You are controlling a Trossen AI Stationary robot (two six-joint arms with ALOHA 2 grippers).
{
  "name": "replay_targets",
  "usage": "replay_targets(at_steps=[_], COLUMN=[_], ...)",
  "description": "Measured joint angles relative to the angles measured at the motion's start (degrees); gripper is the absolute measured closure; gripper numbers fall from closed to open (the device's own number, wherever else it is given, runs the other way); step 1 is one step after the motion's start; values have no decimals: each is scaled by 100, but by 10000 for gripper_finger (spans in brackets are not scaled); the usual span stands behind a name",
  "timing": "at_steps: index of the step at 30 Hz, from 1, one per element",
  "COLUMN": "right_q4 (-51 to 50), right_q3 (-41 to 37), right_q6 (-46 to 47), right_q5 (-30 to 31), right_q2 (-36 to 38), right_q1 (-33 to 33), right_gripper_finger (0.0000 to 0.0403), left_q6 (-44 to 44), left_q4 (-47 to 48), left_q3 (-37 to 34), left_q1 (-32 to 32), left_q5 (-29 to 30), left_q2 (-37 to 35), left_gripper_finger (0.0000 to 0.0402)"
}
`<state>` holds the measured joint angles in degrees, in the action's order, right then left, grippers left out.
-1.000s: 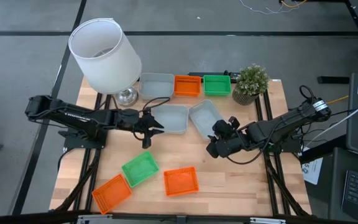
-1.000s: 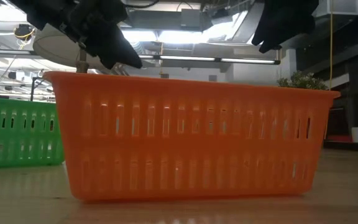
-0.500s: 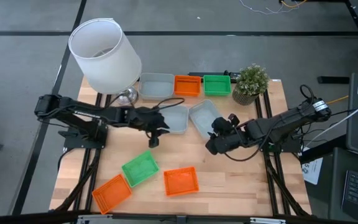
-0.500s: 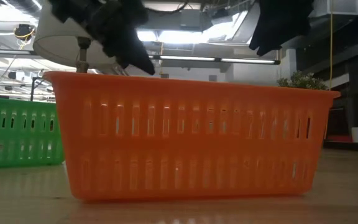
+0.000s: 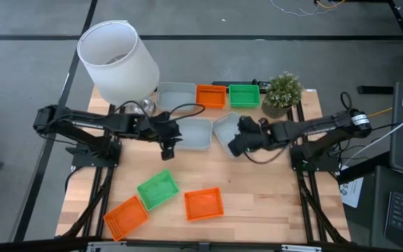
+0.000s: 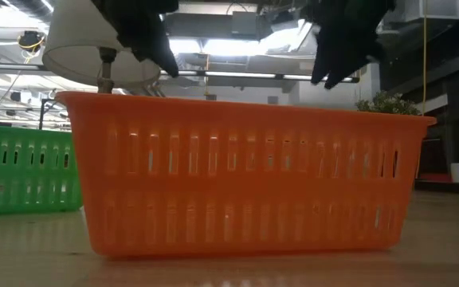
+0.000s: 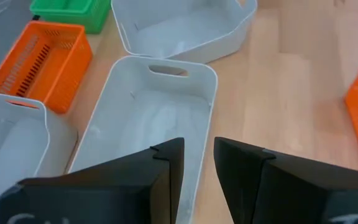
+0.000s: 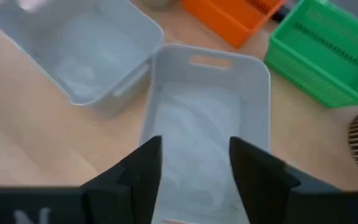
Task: Stack baskets by color
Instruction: Stack the bottom left gray bin on top of the top gray bin
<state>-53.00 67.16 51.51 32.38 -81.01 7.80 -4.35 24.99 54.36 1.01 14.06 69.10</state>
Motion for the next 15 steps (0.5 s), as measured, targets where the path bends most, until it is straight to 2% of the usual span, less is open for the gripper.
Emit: replay_targets(at_steps=[6,15], right_q4=[7,-26], right_q3=[-2,-2], right_q6=[-658,-706], right_q5=[-599,-586], right_q2=[-103,-103], right_q1=[-571,-606], right_gripper_finger=[218,218], left_q6=[3,886], left_q4=[300,-312], left_q3=[-1,-8], left_q1=[52,-265], left_q5=[-114,-151], left_q2=[7,1369], left_gripper_finger=[321,321])
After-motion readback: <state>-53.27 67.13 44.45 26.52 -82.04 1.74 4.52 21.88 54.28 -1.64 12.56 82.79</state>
